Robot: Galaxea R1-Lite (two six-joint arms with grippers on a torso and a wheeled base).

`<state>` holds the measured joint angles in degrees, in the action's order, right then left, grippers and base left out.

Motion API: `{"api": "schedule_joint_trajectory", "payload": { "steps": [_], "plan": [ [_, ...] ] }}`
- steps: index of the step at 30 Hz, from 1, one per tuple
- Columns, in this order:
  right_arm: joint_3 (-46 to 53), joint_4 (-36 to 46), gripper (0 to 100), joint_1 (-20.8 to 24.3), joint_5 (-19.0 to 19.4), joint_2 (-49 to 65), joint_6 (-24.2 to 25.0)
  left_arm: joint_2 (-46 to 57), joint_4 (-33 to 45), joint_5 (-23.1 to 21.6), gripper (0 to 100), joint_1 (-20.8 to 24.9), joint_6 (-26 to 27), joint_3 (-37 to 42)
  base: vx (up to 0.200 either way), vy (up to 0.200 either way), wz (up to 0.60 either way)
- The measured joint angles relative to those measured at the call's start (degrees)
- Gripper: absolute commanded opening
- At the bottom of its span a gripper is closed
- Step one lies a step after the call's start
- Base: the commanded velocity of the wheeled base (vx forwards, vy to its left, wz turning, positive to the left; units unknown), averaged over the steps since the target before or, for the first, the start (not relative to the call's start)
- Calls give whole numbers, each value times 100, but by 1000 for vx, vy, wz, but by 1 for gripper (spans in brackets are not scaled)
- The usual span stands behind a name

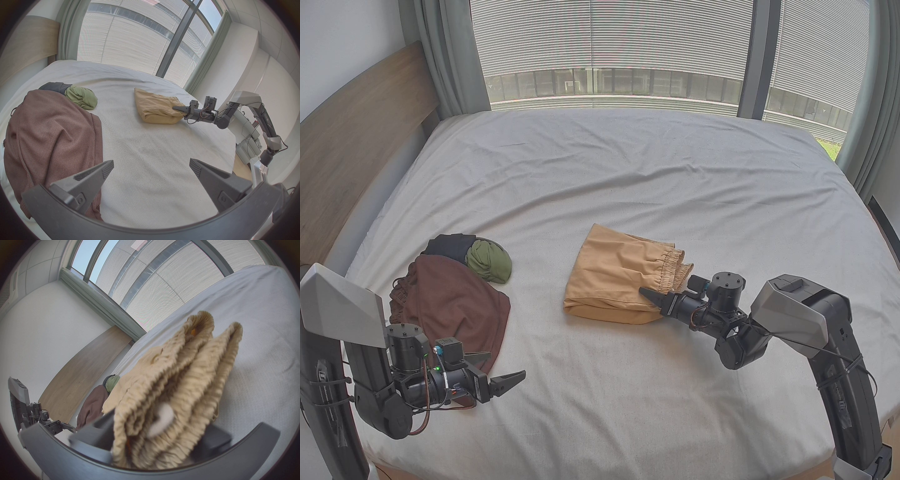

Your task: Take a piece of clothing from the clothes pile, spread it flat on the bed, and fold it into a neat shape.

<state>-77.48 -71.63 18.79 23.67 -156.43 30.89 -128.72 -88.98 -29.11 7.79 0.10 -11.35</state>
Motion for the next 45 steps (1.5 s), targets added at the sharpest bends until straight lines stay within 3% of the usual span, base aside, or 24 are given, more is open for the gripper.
{"api": "schedule_joint_trajectory", "payload": {
  "steps": [16,21,28,37,45],
  "plan": [
    [1724,-399,100,-444,-80,1246,-158,2,2,-6,100,-79,-2,-39,0,0,0],
    [1991,-388,100,-319,-80,1807,-183,11,0,-6,100,-94,0,-61,0,0,0],
    [1762,-121,100,45,-129,1869,-185,28,0,-15,100,-105,0,-77,0,0,0],
    [795,167,100,174,-666,919,-185,37,2,-28,100,-116,0,-100,0,0,0],
    [697,113,100,194,-751,560,-180,50,0,-48,100,-145,-7,-121,0,0,0]
  ]
}}
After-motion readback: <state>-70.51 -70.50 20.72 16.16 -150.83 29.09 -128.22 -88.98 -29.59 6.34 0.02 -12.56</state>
